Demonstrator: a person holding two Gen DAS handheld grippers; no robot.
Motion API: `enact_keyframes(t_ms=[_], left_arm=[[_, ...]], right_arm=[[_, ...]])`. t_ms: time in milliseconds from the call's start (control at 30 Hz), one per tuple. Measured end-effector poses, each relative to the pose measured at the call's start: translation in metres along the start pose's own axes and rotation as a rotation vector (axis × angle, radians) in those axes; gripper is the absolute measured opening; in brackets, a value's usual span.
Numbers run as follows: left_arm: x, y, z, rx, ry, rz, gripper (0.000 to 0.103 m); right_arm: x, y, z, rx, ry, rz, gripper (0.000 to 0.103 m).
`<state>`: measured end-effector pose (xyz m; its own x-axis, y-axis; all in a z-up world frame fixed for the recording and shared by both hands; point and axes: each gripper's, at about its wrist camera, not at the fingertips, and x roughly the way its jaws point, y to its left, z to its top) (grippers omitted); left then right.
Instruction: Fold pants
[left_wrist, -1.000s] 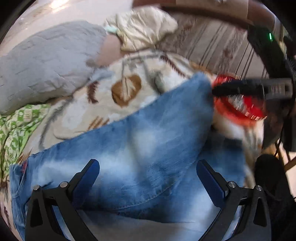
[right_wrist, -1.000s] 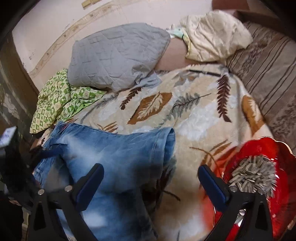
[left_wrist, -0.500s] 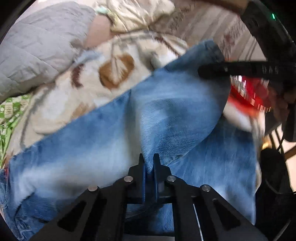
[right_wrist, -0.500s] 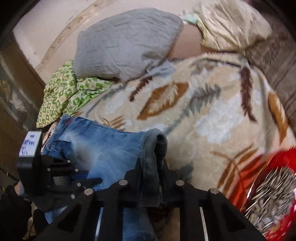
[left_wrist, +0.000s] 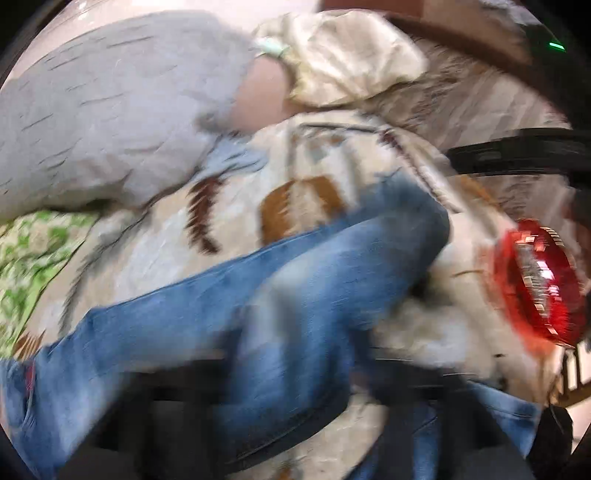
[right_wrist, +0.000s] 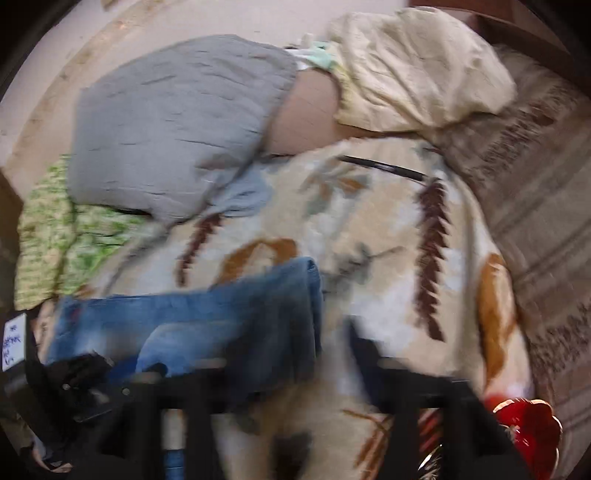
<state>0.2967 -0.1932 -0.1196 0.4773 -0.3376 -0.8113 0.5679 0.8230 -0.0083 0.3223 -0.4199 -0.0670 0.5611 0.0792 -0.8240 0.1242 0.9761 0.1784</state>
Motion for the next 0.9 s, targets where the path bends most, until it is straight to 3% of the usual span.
enact_keyframes(t_ms=[67, 133, 233, 333, 400, 467, 567, 733, 767, 800, 833, 900], left_arm=[[-0.018, 0.001, -0.008, -0.020, -0.065, 0.012, 0.098], [-0.039, 0.000, -0.017, 0.001, -0.058, -0.033, 0.098], [-0.070, -0.011, -0.034, 0.078, -0.057, -0.130, 0.098], [-0.083, -0.031, -0.040, 0.195, -0.061, -0.221, 0.098], [-0.092, -0.048, -0.045, 0.274, -0.074, -0.217, 0.098], [-0.085, -0.055, -0.043, 0.278, -0.047, -0.215, 0.098], [-0.071, -0.061, -0.041, 0.225, -0.005, -0.254, 0.098], [-0.042, -0.070, -0.040, 0.211, 0.044, -0.266, 0.098], [-0.035, -0.071, -0.041, 0.217, 0.053, -0.268, 0.098], [-0.028, -0.074, -0.041, 0.224, 0.067, -0.271, 0.095], [-0.022, -0.077, -0.043, 0.234, 0.085, -0.296, 0.070], [-0.011, -0.082, -0.045, 0.252, 0.147, -0.345, 0.009]], right_arm=[[-0.015, -0.004, -0.013, -0.007, -0.047, -0.005, 0.087], [-0.031, -0.006, -0.027, -0.022, -0.053, -0.001, 0.087], [-0.059, -0.013, -0.062, -0.025, -0.048, 0.075, 0.087], [-0.086, -0.014, -0.114, -0.050, -0.040, 0.136, 0.087], [-0.100, -0.015, -0.154, -0.031, -0.034, 0.167, 0.087], [-0.108, -0.013, -0.185, -0.001, -0.025, 0.179, 0.086], [-0.099, -0.015, -0.222, 0.091, 0.026, 0.218, 0.077], [-0.065, -0.013, -0.240, 0.192, 0.081, 0.242, 0.068], [-0.058, -0.013, -0.241, 0.211, 0.081, 0.255, 0.060], [-0.053, -0.012, -0.241, 0.214, 0.077, 0.262, 0.042], [-0.046, -0.009, -0.240, 0.203, 0.077, 0.256, 0.031], [-0.041, -0.004, -0.238, 0.180, 0.068, 0.237, 0.017]])
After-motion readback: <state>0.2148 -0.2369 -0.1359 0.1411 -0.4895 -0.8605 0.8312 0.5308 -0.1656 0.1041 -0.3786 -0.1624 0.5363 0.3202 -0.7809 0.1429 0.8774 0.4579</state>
